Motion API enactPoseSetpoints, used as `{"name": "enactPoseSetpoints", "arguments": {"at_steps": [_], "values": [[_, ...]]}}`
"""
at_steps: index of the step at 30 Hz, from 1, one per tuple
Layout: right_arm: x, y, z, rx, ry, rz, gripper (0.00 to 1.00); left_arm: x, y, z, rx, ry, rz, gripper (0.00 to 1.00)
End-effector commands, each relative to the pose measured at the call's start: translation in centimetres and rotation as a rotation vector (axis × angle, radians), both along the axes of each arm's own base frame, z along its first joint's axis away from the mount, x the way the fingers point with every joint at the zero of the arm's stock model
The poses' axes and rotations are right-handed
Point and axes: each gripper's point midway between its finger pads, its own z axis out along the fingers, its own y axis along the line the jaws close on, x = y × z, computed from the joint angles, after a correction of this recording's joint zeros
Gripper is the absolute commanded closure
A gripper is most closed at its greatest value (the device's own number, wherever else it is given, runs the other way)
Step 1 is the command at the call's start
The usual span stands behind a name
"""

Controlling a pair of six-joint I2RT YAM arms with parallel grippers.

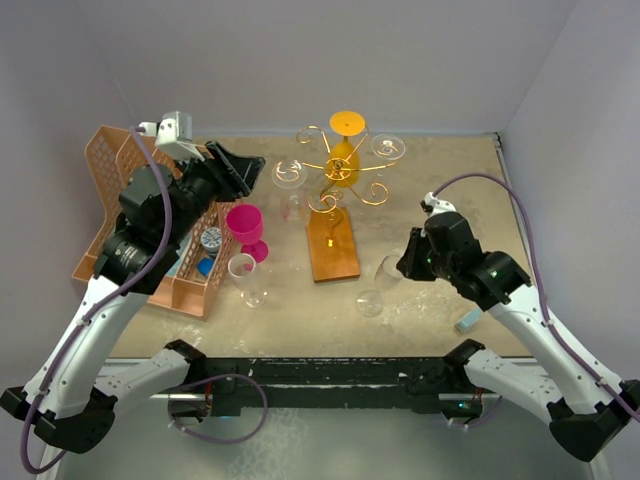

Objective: Place the wine glass upside down on the wine glass rack

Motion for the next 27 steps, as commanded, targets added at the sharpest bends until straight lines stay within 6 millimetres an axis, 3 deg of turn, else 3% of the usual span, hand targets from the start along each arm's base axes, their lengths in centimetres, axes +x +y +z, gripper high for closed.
{"name": "enactPoseSetpoints", "arguments": {"at_steps": [1, 4, 9, 16, 22, 27], "values": [[0.6, 0.0, 1.0, -0.010, -0.032, 0.002, 0.89, -0.5, 0.9, 3.5, -0.072, -0.084, 0.027, 0.51], [1.0, -0.4, 1.3, -0.030, -0.045, -0.025, 0.99, -0.6, 0.9, 3.7, -0.073, -0.087, 0.025, 0.51], [1.9, -0.9, 2.8, -0.041, -0.093, -0.059, 1.00, -0.7, 0.9, 4.0, -0.075, -0.095, 0.022, 0.51], [1.2, 2.2, 6.3, 0.092, -0.181, 0.128, 1.00, -0.8, 1.6, 4.2, -0.078, -0.103, 0.050, 0.51], [-1.4, 6.3, 12.6, 0.382, -0.336, 0.347, 1.00, -2.0, 0.6, 5.1, -0.080, -0.156, -0.035, 0.48], [-3.4, 7.8, 19.0, 0.583, -0.511, 0.461, 1.00, -3.6, 0.6, 7.1, -0.120, -0.228, -0.076, 0.47]]}}
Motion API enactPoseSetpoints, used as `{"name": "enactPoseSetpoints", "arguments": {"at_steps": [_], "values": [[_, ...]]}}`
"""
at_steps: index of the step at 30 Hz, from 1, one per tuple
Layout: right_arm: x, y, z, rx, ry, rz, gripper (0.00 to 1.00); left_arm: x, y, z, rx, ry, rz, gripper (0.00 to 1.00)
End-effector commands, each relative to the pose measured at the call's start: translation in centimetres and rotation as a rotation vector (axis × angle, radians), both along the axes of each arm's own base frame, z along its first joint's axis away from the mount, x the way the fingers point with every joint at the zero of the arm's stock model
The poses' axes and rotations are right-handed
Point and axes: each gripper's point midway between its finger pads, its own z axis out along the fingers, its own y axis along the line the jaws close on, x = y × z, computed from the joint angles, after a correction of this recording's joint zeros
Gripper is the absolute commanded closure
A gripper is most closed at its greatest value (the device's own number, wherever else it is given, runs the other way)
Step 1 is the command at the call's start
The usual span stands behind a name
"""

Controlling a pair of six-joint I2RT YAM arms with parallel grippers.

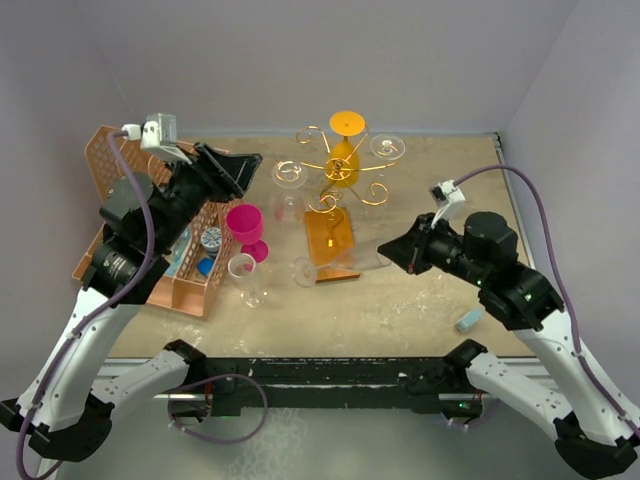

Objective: Place the wine glass upside down on the wine glass rack

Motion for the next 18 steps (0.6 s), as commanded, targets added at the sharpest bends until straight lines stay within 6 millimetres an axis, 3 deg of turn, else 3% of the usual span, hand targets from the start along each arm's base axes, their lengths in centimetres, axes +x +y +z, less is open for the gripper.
{"name": "enactPoseSetpoints", "arguments": {"at_steps": [1, 5, 10, 18], "values": [[-2.2, 2.6, 9.7, 0.281, -0.251, 0.182, 1.00, -2.1, 0.6, 4.8, -0.074, -0.155, -0.033, 0.46], [-2.5, 2.7, 14.6, 0.382, -0.384, 0.201, 1.00, -3.8, 1.3, 7.6, -0.135, -0.241, -0.042, 0.46], [-1.8, 2.7, 19.3, 0.498, -0.502, 0.172, 1.00, -7.5, 1.0, 12.4, -0.241, -0.431, -0.161, 0.46], [-0.1, 0.2, 26.0, 0.778, -0.634, -0.002, 1.00, -8.1, 1.5, 14.3, -0.334, -0.455, -0.169, 0.46]]}}
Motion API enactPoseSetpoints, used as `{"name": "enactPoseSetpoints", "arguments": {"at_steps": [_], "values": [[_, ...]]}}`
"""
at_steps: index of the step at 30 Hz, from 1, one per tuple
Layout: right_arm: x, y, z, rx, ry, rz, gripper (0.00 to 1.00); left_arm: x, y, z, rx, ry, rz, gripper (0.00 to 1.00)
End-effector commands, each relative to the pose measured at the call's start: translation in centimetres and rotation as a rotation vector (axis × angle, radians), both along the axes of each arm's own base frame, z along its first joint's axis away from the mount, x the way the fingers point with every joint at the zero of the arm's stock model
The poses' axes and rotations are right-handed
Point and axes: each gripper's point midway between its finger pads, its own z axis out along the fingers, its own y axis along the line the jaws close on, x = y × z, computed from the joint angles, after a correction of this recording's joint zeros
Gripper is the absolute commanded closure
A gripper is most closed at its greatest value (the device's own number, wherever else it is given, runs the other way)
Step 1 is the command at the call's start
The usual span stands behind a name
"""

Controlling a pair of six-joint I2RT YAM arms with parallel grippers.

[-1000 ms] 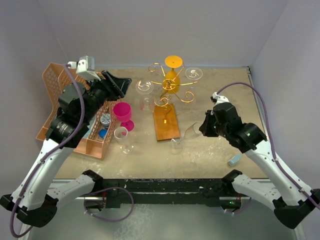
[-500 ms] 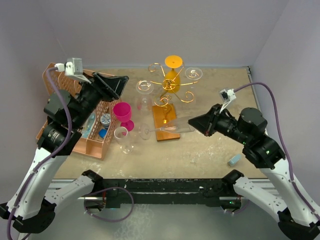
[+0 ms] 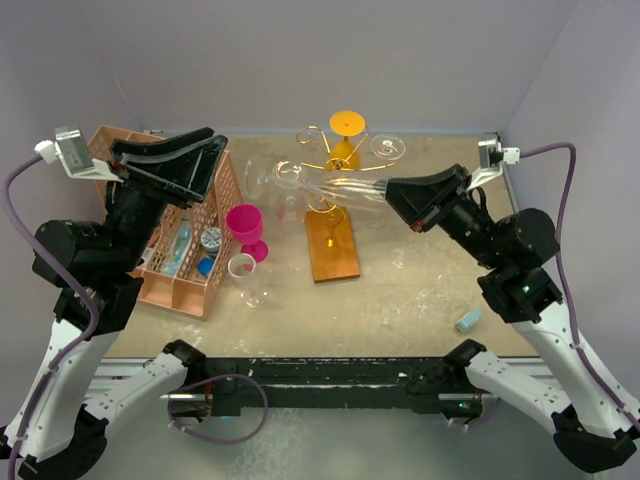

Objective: Place the wine glass upside down on the wine glass rack

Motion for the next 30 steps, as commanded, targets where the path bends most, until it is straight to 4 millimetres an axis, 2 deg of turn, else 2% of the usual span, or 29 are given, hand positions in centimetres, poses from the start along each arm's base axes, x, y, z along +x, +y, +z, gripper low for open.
{"name": "enactPoseSetpoints", "arguments": {"at_steps": [1, 5, 8, 13, 23, 26, 30], "values": [[0.0, -3.4, 9.0, 0.331, -0.158, -0.116, 1.00, -0.6, -0.1, 2.3, -0.073, -0.037, -0.045, 0.46], [1.5, -5.4, 10.5, 0.457, -0.165, -0.223, 1.00, 1.4, -1.2, 1.7, -0.113, 0.052, -0.077, 0.46], [1.8, -6.1, 11.0, 0.535, -0.169, -0.242, 1.00, 2.5, -2.6, 1.6, -0.174, 0.099, -0.151, 0.45], [1.8, -6.5, 11.5, 0.614, -0.185, -0.227, 1.00, 3.2, -6.4, 2.1, -0.159, 0.111, -0.344, 0.41], [2.6, -5.9, 11.3, 0.642, -0.188, -0.211, 1.00, 4.4, -8.0, 3.4, -0.259, 0.112, -0.447, 0.40], [2.8, -5.4, 10.8, 0.624, -0.190, -0.198, 1.00, 4.2, -8.7, 3.8, -0.280, 0.093, -0.455, 0.40], [2.6, -4.7, 10.4, 0.607, -0.195, -0.167, 1.00, 4.0, -10.6, 3.8, -0.280, 0.099, -0.436, 0.40]]}}
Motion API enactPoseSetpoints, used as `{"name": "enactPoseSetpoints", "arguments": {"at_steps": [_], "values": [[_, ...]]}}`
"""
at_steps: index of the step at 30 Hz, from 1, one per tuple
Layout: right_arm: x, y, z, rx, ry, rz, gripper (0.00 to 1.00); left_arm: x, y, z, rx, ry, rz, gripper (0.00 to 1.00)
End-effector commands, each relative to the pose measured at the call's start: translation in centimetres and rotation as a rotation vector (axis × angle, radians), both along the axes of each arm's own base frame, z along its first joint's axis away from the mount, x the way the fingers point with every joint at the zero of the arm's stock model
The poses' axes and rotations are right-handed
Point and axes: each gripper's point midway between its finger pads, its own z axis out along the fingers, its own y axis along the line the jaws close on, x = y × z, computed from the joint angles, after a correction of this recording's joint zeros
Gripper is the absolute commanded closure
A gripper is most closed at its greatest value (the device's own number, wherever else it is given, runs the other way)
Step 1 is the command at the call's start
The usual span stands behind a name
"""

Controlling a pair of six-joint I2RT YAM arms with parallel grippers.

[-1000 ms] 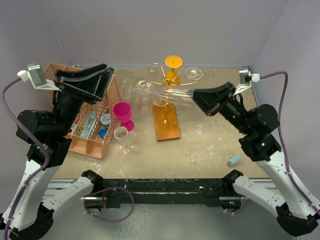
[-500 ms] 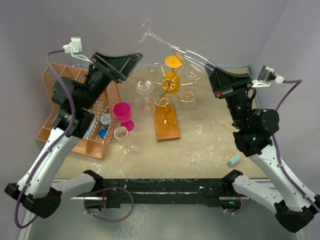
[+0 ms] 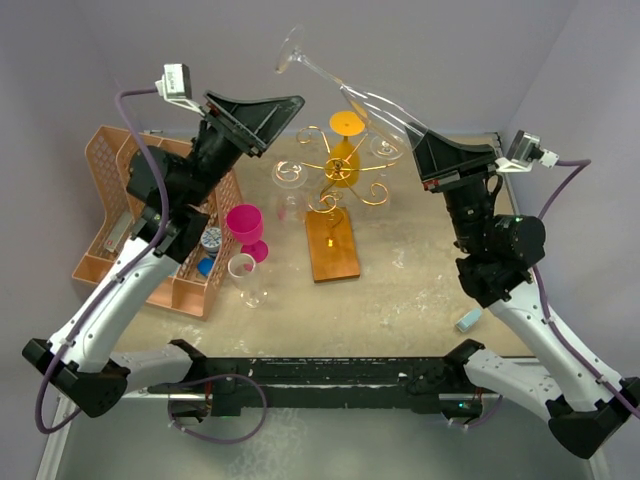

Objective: Place the wine glass upside down on the wine glass rack

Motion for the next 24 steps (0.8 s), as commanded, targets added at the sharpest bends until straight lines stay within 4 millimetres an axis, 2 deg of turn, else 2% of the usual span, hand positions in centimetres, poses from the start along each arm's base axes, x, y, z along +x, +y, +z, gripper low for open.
{"name": "enactPoseSetpoints", "arguments": {"at_steps": [1, 4, 12, 16, 18, 21, 24], "values": [[-2.3, -0.6, 2.4, 0.056, -0.111, 0.041, 1.00, -1.6, -0.6, 3.3, -0.074, -0.077, 0.025, 0.40], [-2.5, 0.0, 2.2, 0.032, -0.123, 0.063, 1.00, -1.0, -0.6, 3.5, -0.121, -0.063, 0.056, 0.40], [-2.9, 1.3, 1.2, -0.027, -0.130, 0.118, 1.00, 0.5, 1.6, 4.2, -0.289, -0.019, 0.142, 0.41], [-3.1, 1.7, 0.9, -0.046, -0.130, 0.136, 1.00, 1.1, 2.5, 4.0, -0.359, 0.014, 0.166, 0.51], [-3.0, 2.1, 0.6, -0.060, -0.129, 0.149, 1.00, 1.2, 2.8, 4.1, -0.396, 0.016, 0.167, 0.61], [-2.6, 2.7, 0.2, -0.074, -0.105, 0.166, 1.00, 0.5, 4.0, 4.5, -0.511, -0.027, 0.160, 0.70], [-2.5, 3.4, -0.3, -0.089, -0.100, 0.198, 1.00, 0.9, 4.5, 4.3, -0.542, -0.026, 0.186, 0.73]]}}
